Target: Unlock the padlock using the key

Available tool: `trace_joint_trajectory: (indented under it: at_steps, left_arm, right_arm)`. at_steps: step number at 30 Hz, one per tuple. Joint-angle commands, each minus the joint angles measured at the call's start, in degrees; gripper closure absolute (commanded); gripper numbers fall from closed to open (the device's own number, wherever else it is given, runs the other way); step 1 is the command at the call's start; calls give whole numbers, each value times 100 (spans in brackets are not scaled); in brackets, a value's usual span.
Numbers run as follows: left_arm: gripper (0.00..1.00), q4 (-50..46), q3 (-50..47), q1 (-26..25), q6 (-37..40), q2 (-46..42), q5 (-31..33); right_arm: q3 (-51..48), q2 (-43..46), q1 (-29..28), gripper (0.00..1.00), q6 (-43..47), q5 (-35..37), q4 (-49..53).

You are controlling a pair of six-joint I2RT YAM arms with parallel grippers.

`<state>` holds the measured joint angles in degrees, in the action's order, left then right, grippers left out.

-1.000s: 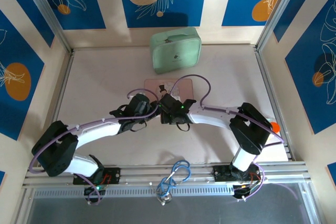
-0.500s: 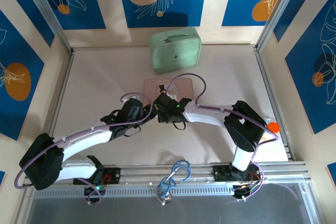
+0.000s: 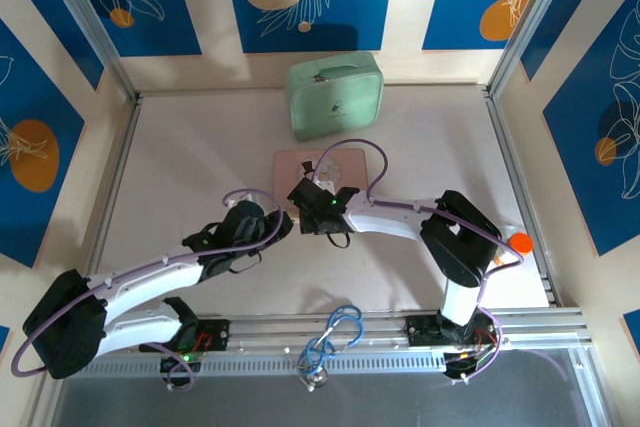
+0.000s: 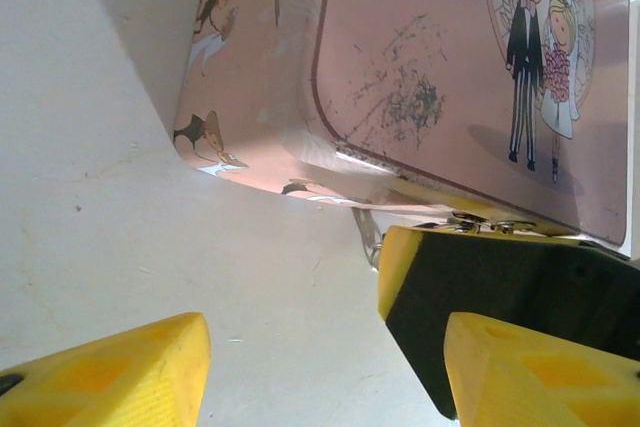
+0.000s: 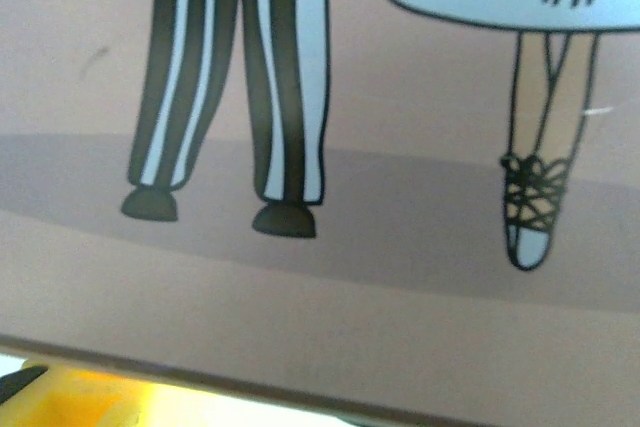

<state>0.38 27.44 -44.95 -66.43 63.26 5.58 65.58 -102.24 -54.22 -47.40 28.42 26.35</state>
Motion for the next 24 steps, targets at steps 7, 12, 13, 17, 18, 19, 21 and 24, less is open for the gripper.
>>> trace_joint_trajectory:
  at_steps: [7,12,13,17,18,19,21,24]
  left_arm:
    - [39,319,-124,-96,-180,107,-59]
    - [38,418,-286,-113,-313,37,-14]
    - [39,434,-313,-117,-322,24,-22]
    - [39,489,-384,-164,-357,6,-1]
    - [39,496,-389,-179,-361,2,17]
    - [39,514,-397,-194,-361,6,28]
    - [38,557,-415,-226,-361,26,26]
    - [36,594,-424,-260,-361,70,-3]
  right_arm:
    - [304,-157,-35,47,1,183,227]
    - [397,-233,-22,49,-61,242,359]
    - [423,-256,-21,49,-68,242,394]
    - [546,-366,-31,50,-117,293,551]
    - [584,-395,-24,51,-122,312,595]
    - [617,-423,-24,52,-138,314,637]
    - [687,-485,-20,55,-149,323,714]
    - [787,-550,-26,59,-182,324,859]
